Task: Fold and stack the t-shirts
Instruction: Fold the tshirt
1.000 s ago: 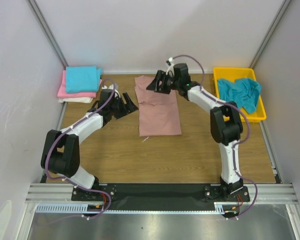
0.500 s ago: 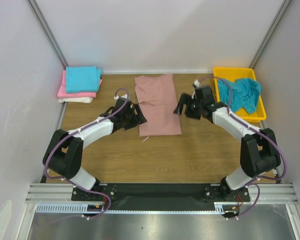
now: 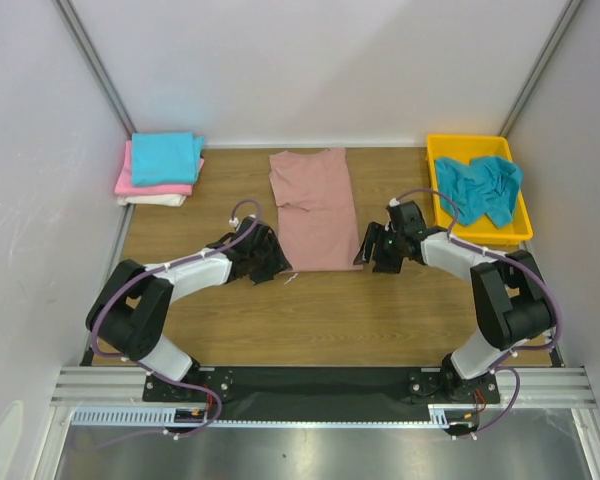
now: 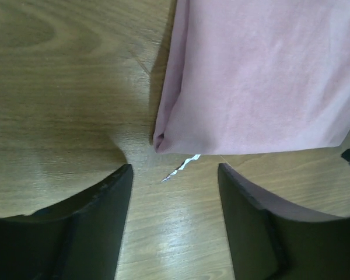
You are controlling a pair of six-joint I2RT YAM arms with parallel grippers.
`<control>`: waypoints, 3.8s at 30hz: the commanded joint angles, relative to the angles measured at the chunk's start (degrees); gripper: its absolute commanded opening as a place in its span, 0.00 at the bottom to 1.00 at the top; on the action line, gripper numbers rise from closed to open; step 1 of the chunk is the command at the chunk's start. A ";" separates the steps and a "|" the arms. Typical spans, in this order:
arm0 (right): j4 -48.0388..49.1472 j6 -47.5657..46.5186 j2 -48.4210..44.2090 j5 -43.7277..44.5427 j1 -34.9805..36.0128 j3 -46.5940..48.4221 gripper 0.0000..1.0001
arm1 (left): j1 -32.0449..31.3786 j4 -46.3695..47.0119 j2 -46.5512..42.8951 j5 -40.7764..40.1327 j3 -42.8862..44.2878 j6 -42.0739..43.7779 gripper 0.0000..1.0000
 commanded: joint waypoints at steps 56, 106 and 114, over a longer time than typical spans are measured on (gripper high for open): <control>-5.13 11.13 -24.49 2.26 11.99 -26.83 0.00 | -11.44 -15.76 -19.17 -4.88 -15.76 -5.29 0.00; -19.04 -1.59 -21.81 17.55 4.53 11.22 0.00 | -2.92 -33.97 -12.96 -13.94 27.37 12.28 0.00; -14.64 -3.61 -14.52 16.85 2.95 14.29 0.00 | 0.86 -32.04 -7.06 -11.48 30.89 14.30 0.00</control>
